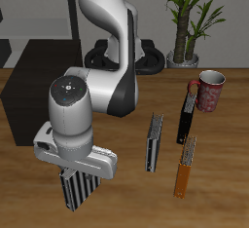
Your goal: Place the right striped book upright on top of the shelf and place the left striped book upright on top of the shelf
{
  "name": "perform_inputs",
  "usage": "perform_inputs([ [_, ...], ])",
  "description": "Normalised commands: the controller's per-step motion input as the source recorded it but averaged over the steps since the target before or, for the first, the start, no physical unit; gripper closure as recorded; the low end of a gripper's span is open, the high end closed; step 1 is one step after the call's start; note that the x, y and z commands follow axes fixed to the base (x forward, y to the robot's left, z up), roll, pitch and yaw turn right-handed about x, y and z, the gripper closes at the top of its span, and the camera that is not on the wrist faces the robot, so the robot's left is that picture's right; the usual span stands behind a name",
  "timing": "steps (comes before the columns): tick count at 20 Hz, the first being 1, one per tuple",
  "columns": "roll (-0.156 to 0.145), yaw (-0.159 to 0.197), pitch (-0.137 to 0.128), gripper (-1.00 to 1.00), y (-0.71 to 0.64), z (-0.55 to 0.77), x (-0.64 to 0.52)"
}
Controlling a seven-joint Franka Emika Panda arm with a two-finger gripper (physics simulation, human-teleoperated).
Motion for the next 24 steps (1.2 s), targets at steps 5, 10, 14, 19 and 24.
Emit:
perform_inputs([
  [5, 0.003, -0.012, 0.011, 1.0, -0.03, -0.04, 0.02],
  [10, 0.02, -0.02, -0.067, 1.0, 0.09, 0.46, -0.25],
  [14, -0.013, -0.016, -0.119, 1.0, 0.09, 0.86, -0.51],
  [19, -0.027, -0.017, -0.126, 1.0, 0.05, 0.89, -0.62],
  [24, 0.011, -0.045, -0.075, 1.0, 0.06, 0.56, -0.5],
])
